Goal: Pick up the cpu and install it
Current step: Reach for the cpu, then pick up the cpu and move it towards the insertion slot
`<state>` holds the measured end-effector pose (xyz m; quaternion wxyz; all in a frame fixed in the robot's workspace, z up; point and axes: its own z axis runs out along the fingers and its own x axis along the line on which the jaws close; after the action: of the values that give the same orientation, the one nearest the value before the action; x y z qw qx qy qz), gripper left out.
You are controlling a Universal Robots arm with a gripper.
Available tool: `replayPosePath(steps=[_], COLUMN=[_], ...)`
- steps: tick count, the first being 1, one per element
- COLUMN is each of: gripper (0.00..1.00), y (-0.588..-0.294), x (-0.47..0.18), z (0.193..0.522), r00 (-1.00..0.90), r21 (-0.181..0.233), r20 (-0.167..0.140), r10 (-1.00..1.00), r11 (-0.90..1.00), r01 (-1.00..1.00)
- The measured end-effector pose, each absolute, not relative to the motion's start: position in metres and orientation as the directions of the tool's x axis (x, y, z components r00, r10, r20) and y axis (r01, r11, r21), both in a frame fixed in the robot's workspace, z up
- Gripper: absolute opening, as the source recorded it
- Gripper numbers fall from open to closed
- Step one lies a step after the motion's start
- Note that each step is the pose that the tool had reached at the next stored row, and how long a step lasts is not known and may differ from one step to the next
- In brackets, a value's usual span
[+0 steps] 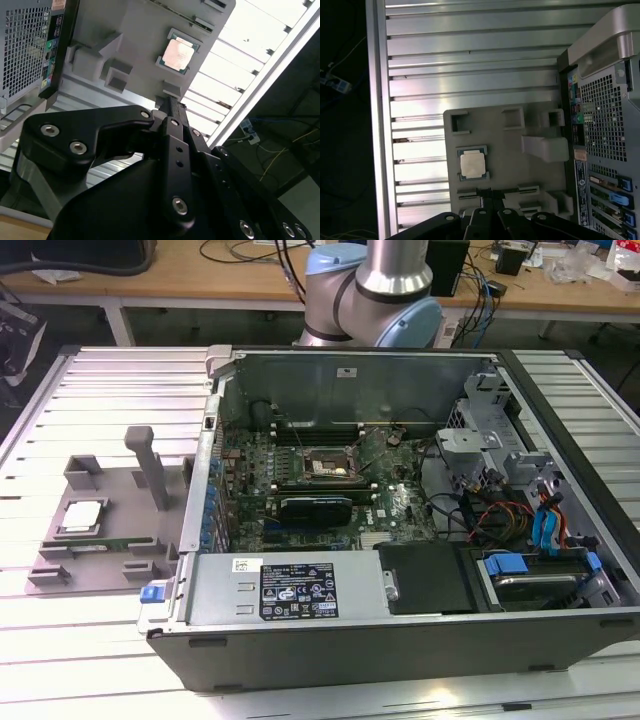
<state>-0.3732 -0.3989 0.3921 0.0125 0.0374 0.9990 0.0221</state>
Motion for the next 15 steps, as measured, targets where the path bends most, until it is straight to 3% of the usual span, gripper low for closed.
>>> replayPosePath(steps=[15], gripper=[0.11], y=[-0.3988], x=[-0.372], z=[0.3921], r00=[-0.997], r21=[0.045], r20=[-0.023], r10=[0.075], r11=[0.996], r01=[0.074])
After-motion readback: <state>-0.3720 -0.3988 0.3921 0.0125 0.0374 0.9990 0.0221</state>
